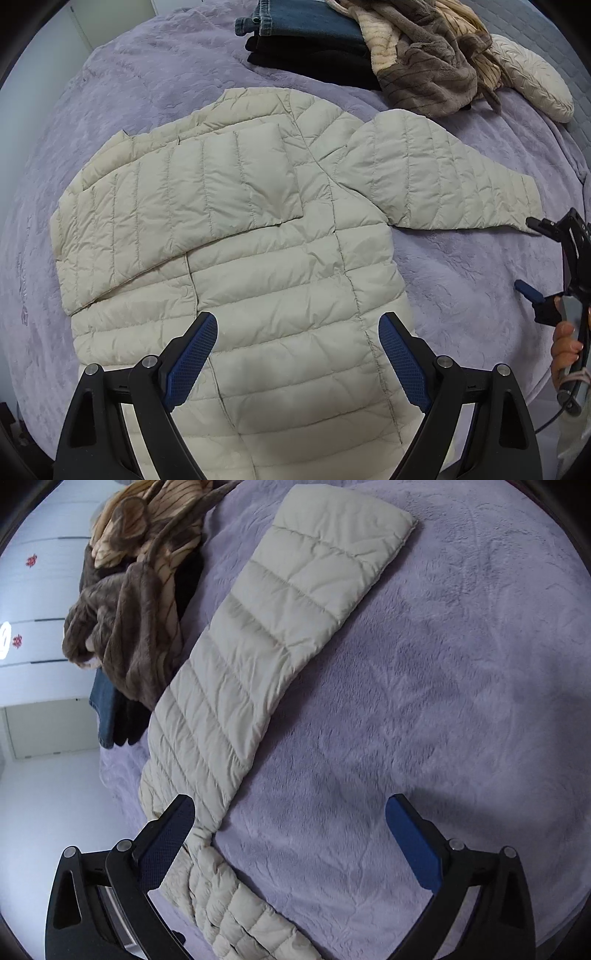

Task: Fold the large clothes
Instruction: 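Move the right gripper to the other sleeve cuff and grasp it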

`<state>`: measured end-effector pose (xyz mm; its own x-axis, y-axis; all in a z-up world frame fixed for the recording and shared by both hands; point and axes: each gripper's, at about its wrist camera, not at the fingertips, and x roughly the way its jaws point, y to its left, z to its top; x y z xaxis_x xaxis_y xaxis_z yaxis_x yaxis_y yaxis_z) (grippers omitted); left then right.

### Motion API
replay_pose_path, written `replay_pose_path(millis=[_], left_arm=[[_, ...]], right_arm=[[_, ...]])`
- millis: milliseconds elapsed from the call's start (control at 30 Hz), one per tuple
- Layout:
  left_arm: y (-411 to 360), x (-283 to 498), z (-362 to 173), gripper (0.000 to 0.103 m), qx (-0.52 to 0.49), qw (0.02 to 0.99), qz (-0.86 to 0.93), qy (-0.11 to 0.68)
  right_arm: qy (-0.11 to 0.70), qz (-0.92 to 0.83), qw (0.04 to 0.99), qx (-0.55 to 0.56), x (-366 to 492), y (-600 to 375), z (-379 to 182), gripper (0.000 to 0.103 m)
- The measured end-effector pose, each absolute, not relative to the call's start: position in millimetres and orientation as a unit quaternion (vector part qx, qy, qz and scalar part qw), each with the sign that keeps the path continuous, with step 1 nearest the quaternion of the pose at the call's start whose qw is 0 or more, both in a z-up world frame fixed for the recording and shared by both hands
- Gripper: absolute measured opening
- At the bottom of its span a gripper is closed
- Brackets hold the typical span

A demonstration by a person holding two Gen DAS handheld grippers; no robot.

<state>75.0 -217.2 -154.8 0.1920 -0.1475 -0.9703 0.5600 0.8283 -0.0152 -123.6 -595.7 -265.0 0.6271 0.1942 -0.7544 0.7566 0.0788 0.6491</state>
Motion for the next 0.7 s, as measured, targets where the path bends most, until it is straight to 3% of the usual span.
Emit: replay_pose_path(millis=[600, 700], left_arm=[[-227, 79, -176, 0.089, 0.182, 0.744, -0.222, 0.603], [-224, 82, -176, 0.089, 0.178, 0.746, -0.22, 0.602]], right_arm=[[0.192, -0.157, 0.58, 0.776, -85, -662, -310, 0.102], [0.183, -0.155, 0.571, 0.785, -87, -664, -312, 0.082]])
